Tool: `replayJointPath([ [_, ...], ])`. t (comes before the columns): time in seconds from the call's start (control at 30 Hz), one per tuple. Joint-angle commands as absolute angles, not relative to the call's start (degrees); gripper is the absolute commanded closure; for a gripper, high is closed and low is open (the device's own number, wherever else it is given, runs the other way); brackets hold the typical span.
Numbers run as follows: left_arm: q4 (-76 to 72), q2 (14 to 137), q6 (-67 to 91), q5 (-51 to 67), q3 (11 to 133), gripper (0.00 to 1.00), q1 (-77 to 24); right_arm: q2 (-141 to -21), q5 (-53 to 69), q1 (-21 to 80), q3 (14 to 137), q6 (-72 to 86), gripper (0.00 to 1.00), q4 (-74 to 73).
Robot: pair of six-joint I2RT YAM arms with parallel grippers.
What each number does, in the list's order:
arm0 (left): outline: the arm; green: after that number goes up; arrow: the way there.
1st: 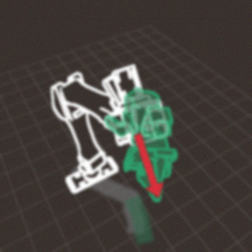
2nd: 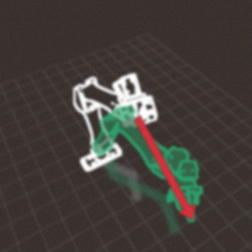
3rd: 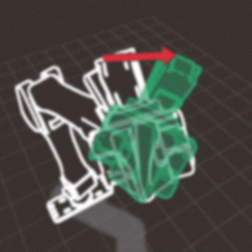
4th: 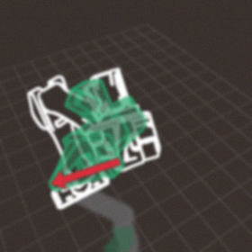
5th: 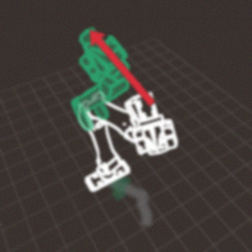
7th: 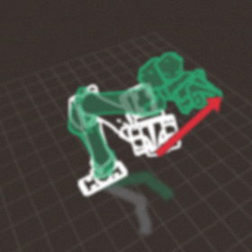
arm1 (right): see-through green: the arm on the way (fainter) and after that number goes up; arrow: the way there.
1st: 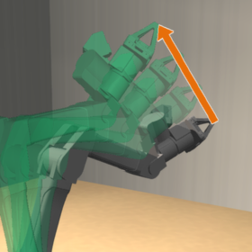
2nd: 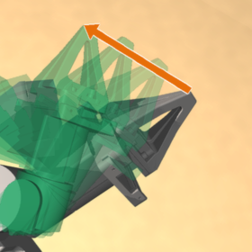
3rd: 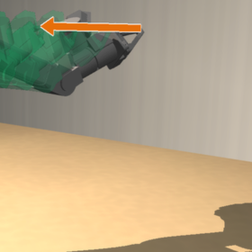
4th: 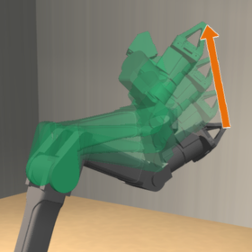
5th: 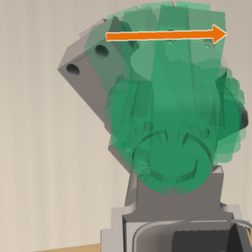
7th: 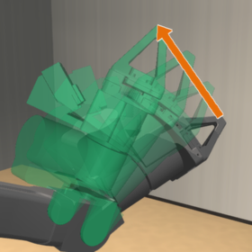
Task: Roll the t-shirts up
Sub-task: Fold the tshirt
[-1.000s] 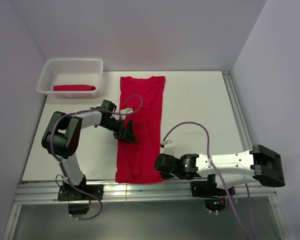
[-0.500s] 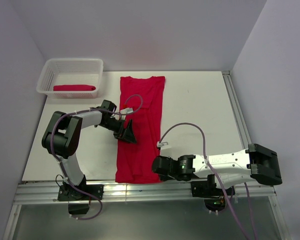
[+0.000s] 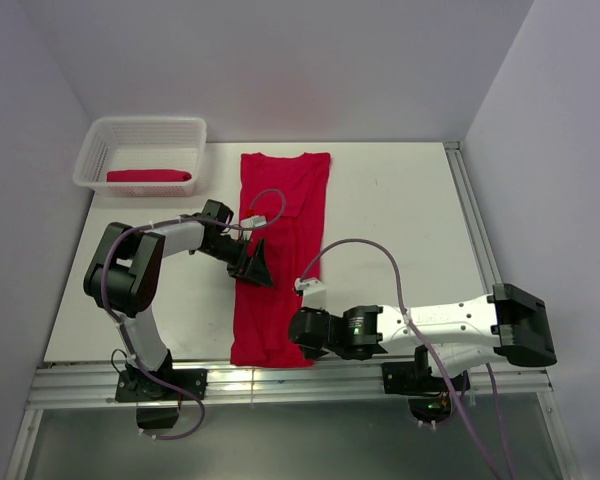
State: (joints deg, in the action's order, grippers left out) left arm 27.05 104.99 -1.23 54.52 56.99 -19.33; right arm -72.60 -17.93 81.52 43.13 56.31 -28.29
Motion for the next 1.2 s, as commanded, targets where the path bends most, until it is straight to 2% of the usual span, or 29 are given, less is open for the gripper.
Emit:
replayJointPath([
  [0.0, 26.01, 107.75, -3.52, 46.67, 56.51, 0.02, -20.04, -74.87, -17.85, 82.00, 44.22, 55.37, 0.99, -28.39],
  [0.37, 26.01, 107.84, -3.43, 46.49, 56.60, 0.02, -20.39, -68.82, -14.07, 82.35, 32.97, 62.84, 1.00, -25.93],
  [0.6, 25.93, 107.67, -3.52, 46.32, 56.60, 0.02, -20.39, -73.73, -13.27, 83.23, 35.15, 61.53, 1.00, -25.75],
  [0.7, 26.02, 107.67, -3.60, 46.41, 56.60, 0.02, -20.39, -74.36, -13.71, 83.23, 36.47, 60.91, 0.82, -26.54],
  [0.73, 26.10, 107.67, -3.60, 46.41, 56.60, 0.02, -20.39, -73.83, -14.76, 83.23, 37.08, 60.73, 0.64, -26.89],
  [0.8, 26.10, 107.58, -3.69, 46.58, 56.60, 0.01, -20.39, -71.03, -15.81, 83.23, 37.61, 60.21, 0.56, -27.94],
  [1.0, 25.93, 106.96, -3.78, 46.58, 56.43, 0.01, -20.39, -66.01, -18.19, 80.16, 42.00, 56.26, 0.55, -29.97],
  [1.17, 26.01, 106.26, -3.96, 47.37, 56.43, 0.01, -20.39, -73.11, -17.67, 79.98, 47.54, 53.44, 0.58, -29.27],
])
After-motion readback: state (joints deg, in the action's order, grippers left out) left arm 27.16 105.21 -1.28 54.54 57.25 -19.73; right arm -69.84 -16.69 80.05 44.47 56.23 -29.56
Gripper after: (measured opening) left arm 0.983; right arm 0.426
